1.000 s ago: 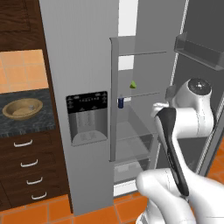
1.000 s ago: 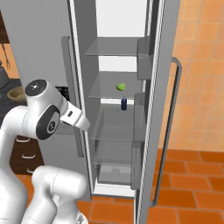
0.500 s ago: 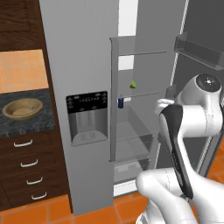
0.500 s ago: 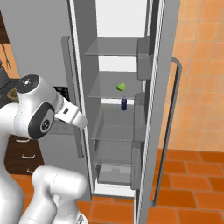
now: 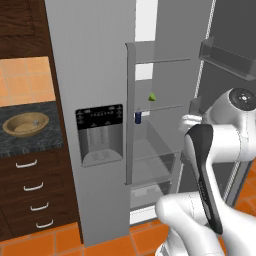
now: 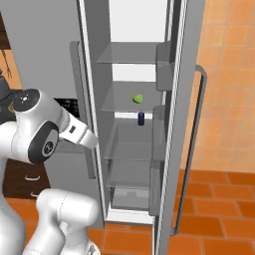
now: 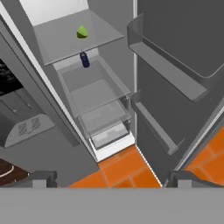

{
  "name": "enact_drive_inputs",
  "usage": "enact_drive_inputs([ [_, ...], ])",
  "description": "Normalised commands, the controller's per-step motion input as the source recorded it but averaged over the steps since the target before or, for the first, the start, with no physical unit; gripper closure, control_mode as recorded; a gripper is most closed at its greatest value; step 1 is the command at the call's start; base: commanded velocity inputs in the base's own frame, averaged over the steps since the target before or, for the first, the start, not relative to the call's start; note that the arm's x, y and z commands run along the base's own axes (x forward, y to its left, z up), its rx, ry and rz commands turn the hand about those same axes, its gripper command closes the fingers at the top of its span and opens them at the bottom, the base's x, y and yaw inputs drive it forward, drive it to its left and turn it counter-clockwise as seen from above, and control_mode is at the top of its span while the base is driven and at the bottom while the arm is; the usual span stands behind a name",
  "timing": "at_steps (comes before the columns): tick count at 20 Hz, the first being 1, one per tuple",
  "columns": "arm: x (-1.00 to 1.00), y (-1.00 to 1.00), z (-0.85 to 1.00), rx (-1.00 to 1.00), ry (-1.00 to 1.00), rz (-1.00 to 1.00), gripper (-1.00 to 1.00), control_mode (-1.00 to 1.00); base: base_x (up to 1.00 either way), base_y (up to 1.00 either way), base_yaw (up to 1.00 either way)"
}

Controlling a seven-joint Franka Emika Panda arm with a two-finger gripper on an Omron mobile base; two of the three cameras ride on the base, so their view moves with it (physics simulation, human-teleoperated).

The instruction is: Grab a lemon wedge from the fridge and one ice cube from the ice bowl, and put them in the glass of lemonade.

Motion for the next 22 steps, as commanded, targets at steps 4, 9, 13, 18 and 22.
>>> enact_drive_inputs([
  [4, 0.62, 0.01, 0.00, 0.04, -0.02, 0.03, -1.00, -1.00, 0.00, 0.00, 0.00],
  [9, 0.85, 0.00, 0.03, 0.03, 0.00, 0.08, -1.00, -1.00, 0.00, 0.00, 0.00],
  [13, 0.37, -0.01, 0.12, 0.00, 0.01, 0.04, -1.00, -1.00, 0.00, 0.00, 0.00],
  [18, -0.28, 0.00, 0.21, -0.03, 0.00, 0.00, -1.00, 1.00, 0.00, 0.00, 0.00],
  [22, 0.00, 0.00, 0.00, 0.00, 0.00, 0.00, -1.00, 1.00, 0.41, 0.00, 0.00],
])
